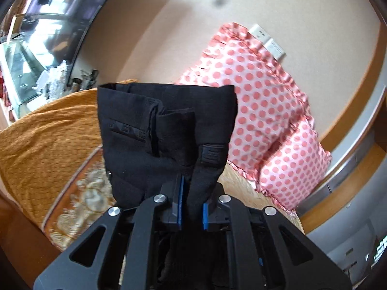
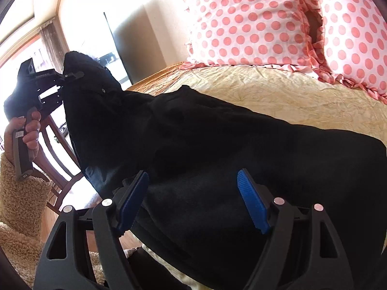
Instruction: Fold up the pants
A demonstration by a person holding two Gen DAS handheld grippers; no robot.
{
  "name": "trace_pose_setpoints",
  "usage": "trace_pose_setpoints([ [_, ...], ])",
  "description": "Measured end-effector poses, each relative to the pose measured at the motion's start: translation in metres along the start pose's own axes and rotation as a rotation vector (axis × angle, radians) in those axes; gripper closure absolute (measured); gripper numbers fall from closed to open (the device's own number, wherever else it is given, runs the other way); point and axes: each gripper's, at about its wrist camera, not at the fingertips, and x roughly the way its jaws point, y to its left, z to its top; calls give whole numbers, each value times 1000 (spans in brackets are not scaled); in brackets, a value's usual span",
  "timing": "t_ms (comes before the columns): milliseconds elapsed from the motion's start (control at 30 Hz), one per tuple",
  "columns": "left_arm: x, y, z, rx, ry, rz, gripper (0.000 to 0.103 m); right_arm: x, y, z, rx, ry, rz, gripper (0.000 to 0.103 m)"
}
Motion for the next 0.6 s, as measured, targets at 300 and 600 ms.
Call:
trace_pose_setpoints([
  [300, 60, -138, -32, 161, 172, -257, 92, -40, -45, -16, 114, -54, -80, 25],
  [600, 132, -222, -130, 269, 469, -417, 94, -81, -76, -40, 196, -94, -172, 25],
])
